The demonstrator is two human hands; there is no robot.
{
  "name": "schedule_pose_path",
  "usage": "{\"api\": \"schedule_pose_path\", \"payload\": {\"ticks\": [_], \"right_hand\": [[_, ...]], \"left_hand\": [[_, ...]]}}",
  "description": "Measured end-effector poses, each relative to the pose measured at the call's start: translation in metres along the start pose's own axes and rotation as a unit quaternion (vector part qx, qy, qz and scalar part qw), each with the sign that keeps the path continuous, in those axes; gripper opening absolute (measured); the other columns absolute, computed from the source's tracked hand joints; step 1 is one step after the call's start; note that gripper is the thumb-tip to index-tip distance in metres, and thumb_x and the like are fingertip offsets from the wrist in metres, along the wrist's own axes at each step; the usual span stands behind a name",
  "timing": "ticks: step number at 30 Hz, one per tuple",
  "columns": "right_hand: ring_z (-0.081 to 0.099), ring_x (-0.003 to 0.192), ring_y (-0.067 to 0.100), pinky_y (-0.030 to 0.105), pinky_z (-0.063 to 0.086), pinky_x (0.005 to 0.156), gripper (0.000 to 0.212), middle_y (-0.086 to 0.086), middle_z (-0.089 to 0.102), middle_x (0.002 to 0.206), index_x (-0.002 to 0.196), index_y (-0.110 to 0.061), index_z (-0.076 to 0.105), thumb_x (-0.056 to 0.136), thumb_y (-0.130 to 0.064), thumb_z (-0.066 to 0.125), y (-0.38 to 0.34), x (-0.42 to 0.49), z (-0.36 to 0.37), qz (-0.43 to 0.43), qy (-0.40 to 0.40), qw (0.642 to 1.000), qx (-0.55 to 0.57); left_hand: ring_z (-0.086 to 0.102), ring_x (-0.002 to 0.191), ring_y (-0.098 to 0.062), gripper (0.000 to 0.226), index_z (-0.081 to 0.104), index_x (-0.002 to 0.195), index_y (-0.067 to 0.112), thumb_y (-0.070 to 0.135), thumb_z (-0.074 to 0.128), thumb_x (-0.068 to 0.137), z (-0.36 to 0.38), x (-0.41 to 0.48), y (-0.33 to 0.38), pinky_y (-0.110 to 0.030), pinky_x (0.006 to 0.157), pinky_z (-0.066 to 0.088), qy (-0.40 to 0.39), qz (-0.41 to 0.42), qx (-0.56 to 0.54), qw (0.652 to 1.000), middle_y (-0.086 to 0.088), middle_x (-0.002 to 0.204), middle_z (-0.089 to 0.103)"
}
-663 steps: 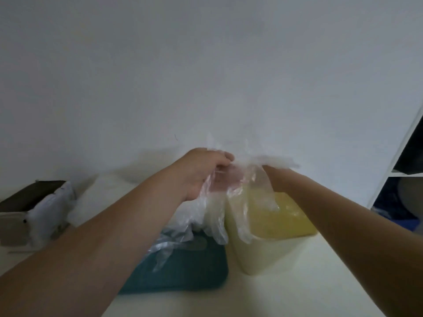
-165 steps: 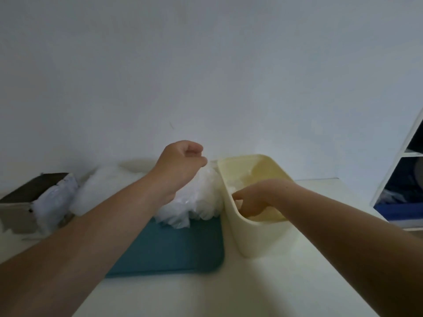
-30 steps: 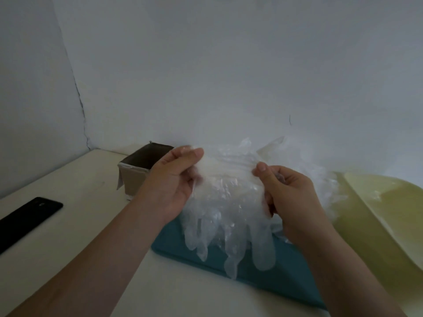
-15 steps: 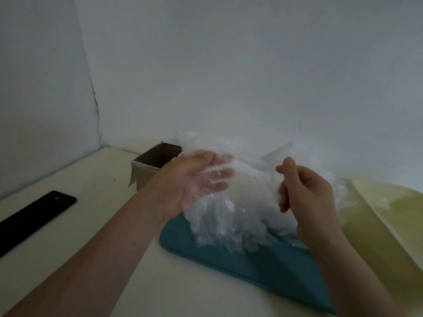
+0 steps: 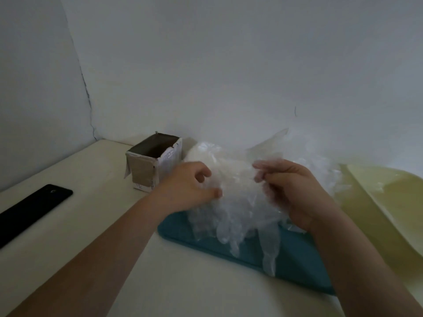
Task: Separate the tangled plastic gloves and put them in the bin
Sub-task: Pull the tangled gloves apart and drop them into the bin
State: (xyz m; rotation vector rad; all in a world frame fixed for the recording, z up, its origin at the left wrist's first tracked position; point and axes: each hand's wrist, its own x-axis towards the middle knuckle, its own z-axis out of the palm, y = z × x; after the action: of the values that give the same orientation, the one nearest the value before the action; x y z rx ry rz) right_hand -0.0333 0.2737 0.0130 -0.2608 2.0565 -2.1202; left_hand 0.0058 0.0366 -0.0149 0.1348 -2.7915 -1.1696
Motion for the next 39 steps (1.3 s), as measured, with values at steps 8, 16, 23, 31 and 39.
{"api": "schedule_pose_path", "payload": {"ticks": [8, 16, 23, 31, 39], "right_hand": [[0.069, 0.065, 0.025, 0.033, 0.057, 0.065, 0.019, 0.013, 0.076, 0.077, 0.093, -0.011, 0.081, 0.095, -0.027, 0.072, -0.009, -0.015, -0.006, -0.111, -0.130, 0.959, -0.228], [0.072, 0.095, 0.009, 0.036, 0.056, 0.090, 0.014, -0.006, 0.077, 0.101, 0.101, -0.022, 0.080, 0.096, -0.032, 0.071, 0.000, -0.007, -0.006, -0.171, -0.210, 0.875, -0.402], [0.071, 0.091, 0.014, 0.044, 0.057, 0.086, 0.022, -0.004, 0.075, 0.096, 0.097, -0.020, 0.077, 0.095, -0.039, 0.067, 0.003, -0.005, -0.002, -0.166, -0.195, 0.843, -0.472], [0.047, 0.135, -0.004, 0.019, 0.045, 0.102, 0.012, -0.024, 0.050, 0.144, 0.096, -0.040, 0.079, 0.093, -0.036, 0.069, -0.026, -0.033, 0.016, -0.281, -0.125, 0.858, -0.411], [0.056, 0.126, 0.002, 0.031, 0.050, 0.104, 0.012, -0.018, 0.061, 0.133, 0.098, -0.034, 0.080, 0.094, -0.026, 0.072, -0.018, -0.027, 0.018, -0.302, -0.140, 0.844, -0.421]], "left_hand": [[0.062, 0.074, -0.009, 0.024, 0.062, 0.072, 0.030, 0.016, 0.074, 0.088, 0.020, 0.007, -0.010, -0.022, 0.066, 0.051, -0.014, 0.035, 0.113, 0.993, 0.012, 0.076, 0.063], [0.061, 0.097, -0.018, 0.046, 0.057, 0.116, 0.024, 0.054, 0.075, 0.085, 0.012, -0.003, -0.008, -0.041, 0.091, 0.058, -0.068, -0.033, 0.192, 0.978, 0.003, 0.112, 0.062], [0.061, 0.095, -0.010, 0.047, 0.059, 0.121, 0.032, 0.024, 0.086, 0.083, -0.008, 0.001, -0.004, -0.025, 0.074, 0.053, -0.072, -0.017, 0.098, 0.992, 0.012, 0.111, 0.057], [0.068, 0.085, 0.001, 0.008, 0.079, 0.083, 0.029, 0.031, 0.086, 0.085, -0.044, -0.008, 0.019, -0.027, 0.085, 0.057, 0.009, 0.094, 0.007, 0.996, 0.016, 0.086, 0.074], [0.069, 0.104, -0.004, 0.042, 0.070, 0.123, 0.042, 0.018, 0.081, 0.091, -0.038, -0.025, 0.041, -0.023, 0.096, 0.055, -0.015, 0.226, -0.077, 0.971, 0.016, 0.099, 0.073]]}}
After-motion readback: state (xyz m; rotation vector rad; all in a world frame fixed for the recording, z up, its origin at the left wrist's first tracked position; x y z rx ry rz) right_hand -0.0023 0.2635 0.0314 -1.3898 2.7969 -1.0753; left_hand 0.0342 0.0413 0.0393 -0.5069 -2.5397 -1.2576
